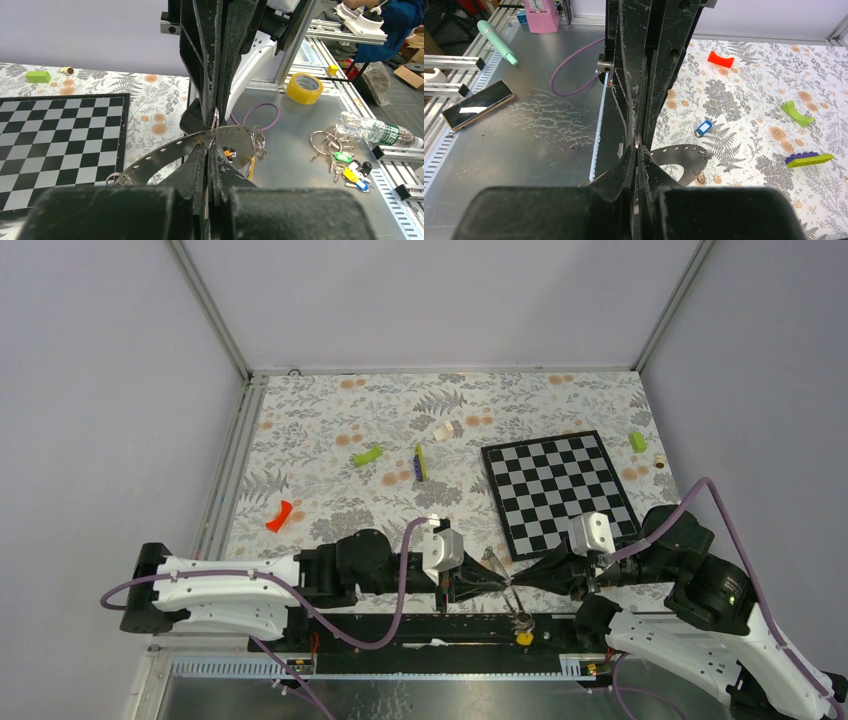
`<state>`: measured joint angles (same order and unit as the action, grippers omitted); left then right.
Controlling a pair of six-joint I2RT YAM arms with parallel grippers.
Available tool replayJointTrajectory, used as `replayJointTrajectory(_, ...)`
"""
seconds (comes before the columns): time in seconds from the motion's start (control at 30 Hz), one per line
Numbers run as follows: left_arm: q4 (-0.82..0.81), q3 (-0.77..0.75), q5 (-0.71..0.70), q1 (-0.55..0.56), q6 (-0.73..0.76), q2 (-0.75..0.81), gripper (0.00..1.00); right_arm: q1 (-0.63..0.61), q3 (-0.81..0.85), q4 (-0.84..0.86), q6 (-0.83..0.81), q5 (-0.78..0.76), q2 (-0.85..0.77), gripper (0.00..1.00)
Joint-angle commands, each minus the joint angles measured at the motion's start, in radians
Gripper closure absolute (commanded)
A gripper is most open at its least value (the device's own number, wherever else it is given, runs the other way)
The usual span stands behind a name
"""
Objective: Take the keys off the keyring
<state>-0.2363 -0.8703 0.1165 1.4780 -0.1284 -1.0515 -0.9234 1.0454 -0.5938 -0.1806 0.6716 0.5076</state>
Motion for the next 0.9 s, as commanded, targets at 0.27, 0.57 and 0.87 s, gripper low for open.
replayJointTrajectory(0.27,0.254,-0.138,-0.058,0.004,0.060,0.042,1.00,-0.006,-0.010,0.054,-0.027,-0.003,-0.021,1.00)
replayJointTrajectory(0.57,0.494,-0.279,-0.146,0.004,0.180,0.028,1.00,-0.006,-0.054,0.079,0.014,-0.012,-0.026,0.95)
replayJointTrajectory(0.87,0.710,-0.437,-0.190,0.004,0.285,-0.026,1.00,-0.006,-0.107,0.208,0.051,-0.082,-0.041,0.57)
